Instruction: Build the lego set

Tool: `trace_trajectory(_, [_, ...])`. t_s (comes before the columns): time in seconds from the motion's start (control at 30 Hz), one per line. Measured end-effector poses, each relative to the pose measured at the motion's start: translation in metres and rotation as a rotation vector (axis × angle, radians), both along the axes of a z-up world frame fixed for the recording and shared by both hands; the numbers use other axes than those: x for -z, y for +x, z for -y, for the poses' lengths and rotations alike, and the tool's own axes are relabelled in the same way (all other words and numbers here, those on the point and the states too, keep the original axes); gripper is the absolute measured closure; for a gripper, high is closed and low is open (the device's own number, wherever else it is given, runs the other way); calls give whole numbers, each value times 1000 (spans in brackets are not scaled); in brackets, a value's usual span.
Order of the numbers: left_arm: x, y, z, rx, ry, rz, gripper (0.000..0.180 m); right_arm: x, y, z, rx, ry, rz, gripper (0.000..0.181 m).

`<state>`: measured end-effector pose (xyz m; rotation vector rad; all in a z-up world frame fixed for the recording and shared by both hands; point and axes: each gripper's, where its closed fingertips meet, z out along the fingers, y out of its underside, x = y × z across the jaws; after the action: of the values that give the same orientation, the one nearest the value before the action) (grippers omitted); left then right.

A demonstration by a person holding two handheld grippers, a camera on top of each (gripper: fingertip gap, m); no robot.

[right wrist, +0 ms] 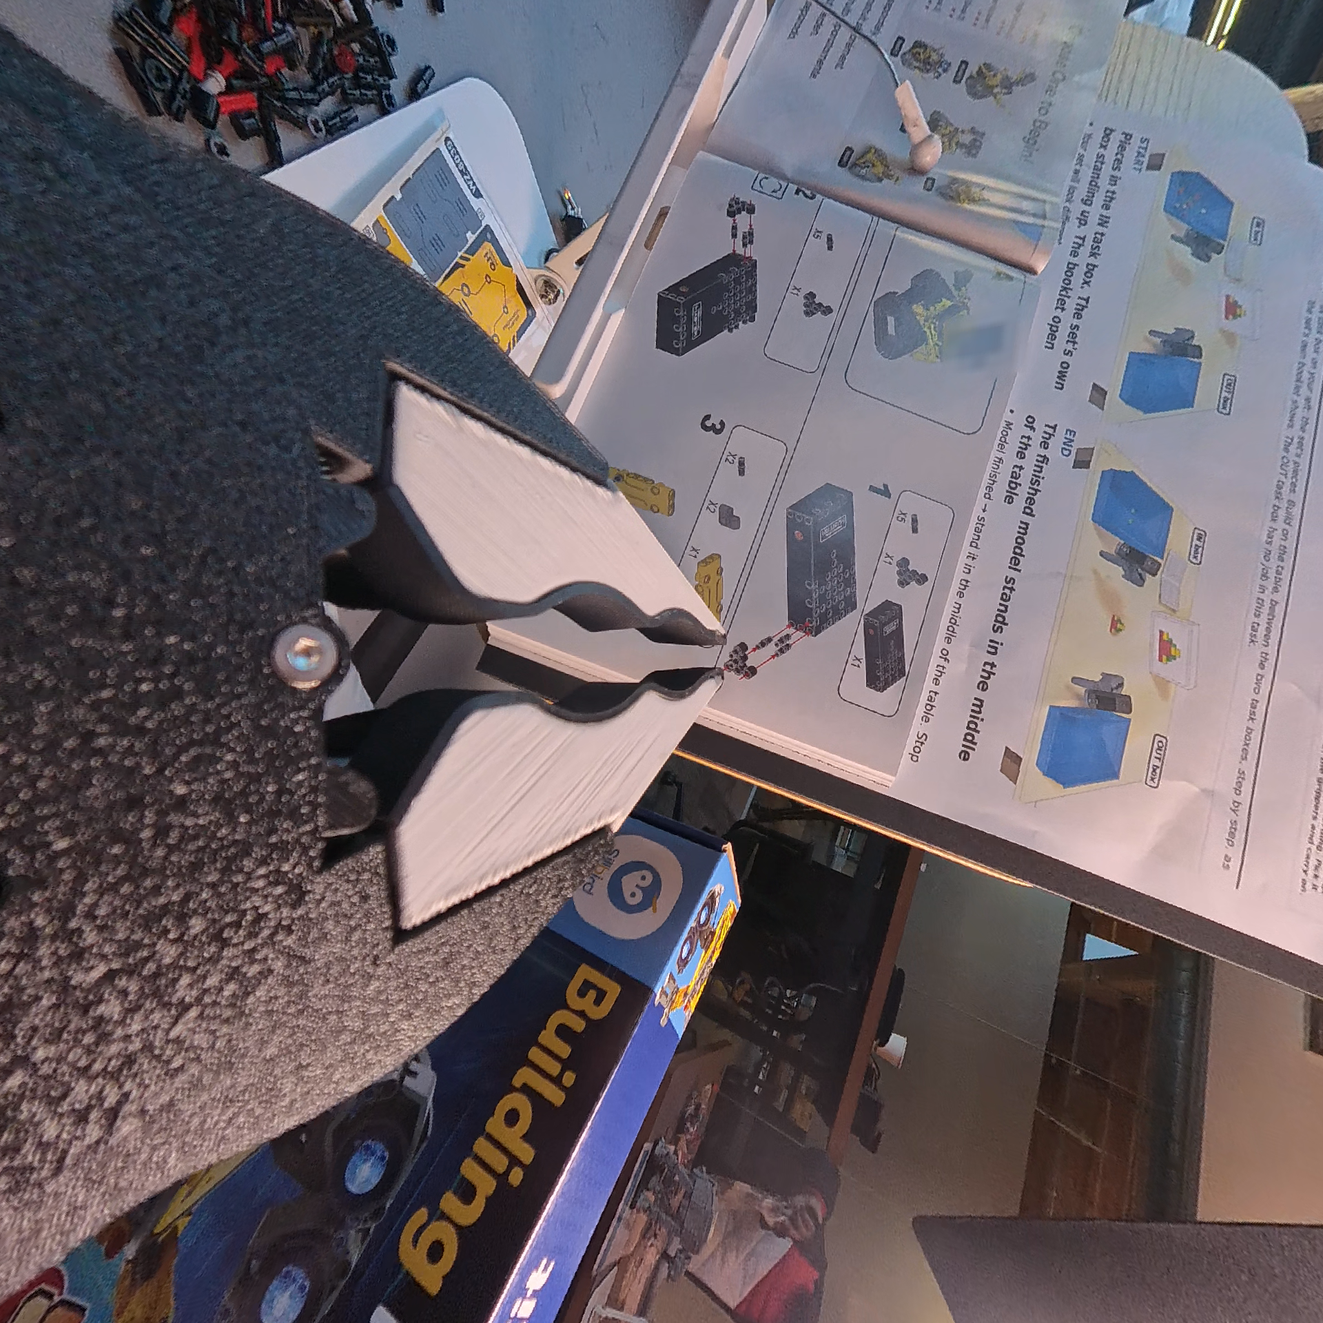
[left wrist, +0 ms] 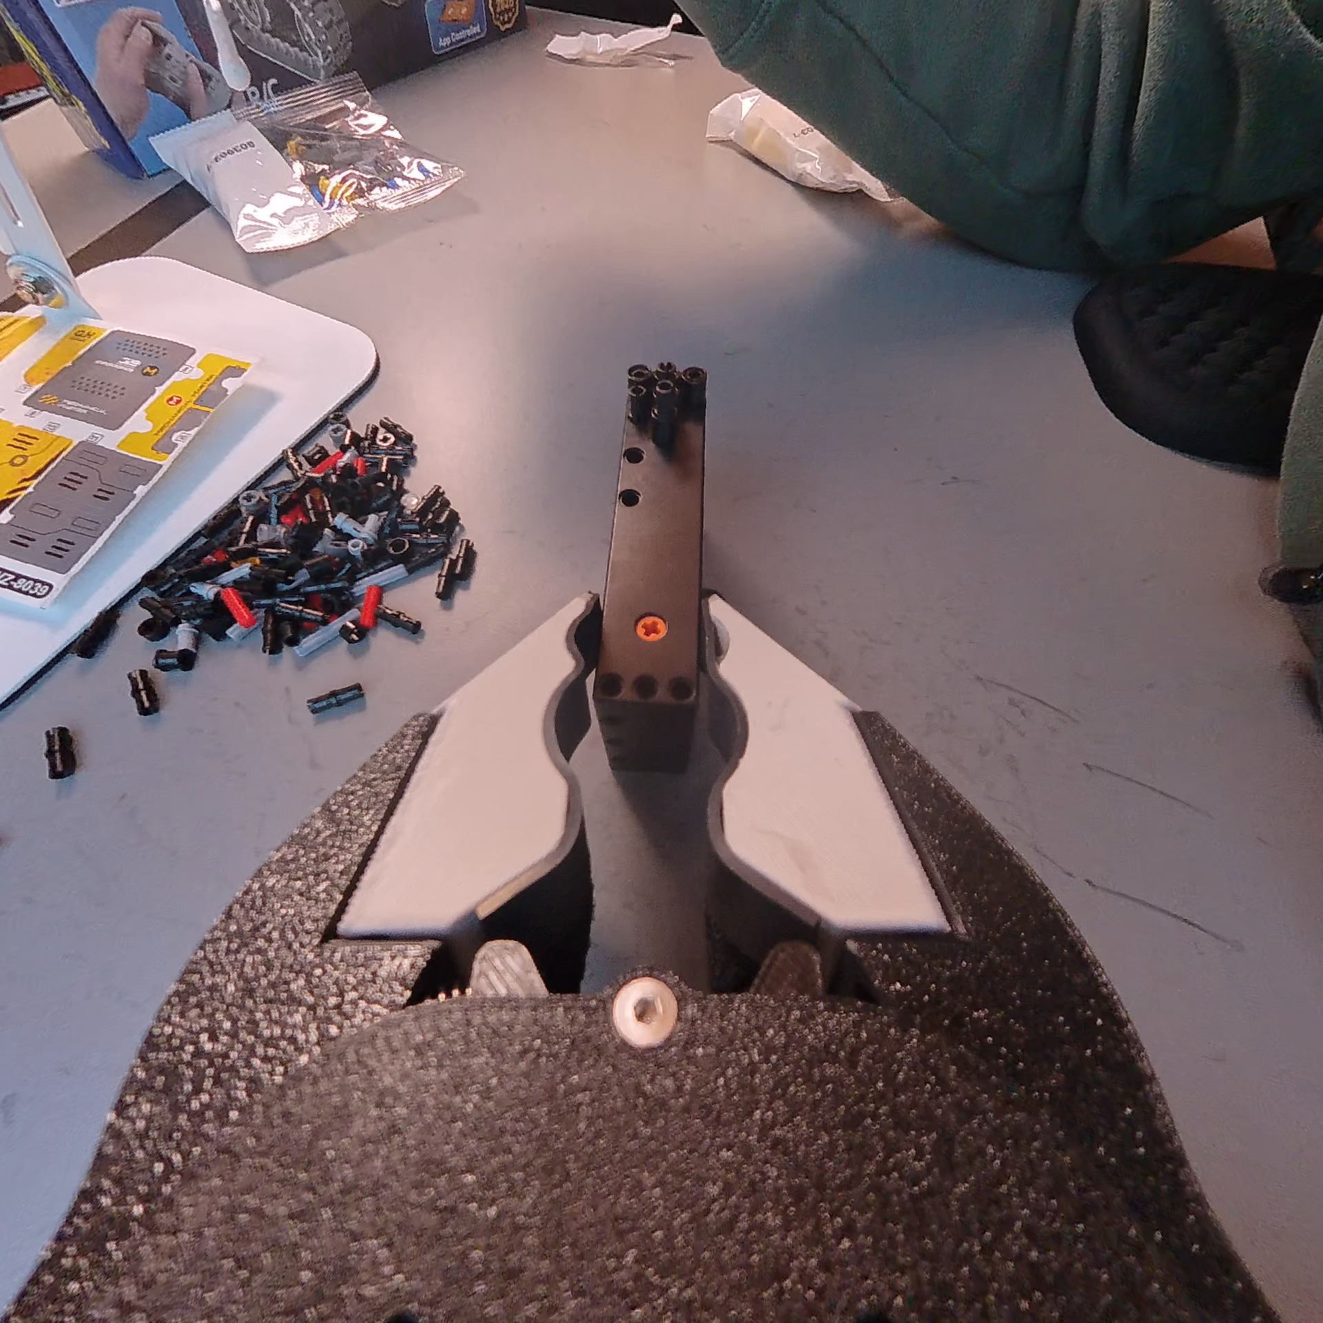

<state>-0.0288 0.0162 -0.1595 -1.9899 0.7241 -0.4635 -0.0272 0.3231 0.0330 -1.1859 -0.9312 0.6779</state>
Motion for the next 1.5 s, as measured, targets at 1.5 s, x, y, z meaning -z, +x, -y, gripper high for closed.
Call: trace_trajectory(1.5, [-2, -30, 5, -89, 125, -134, 146, 37, -53, 104, -285, 193, 294, 172])
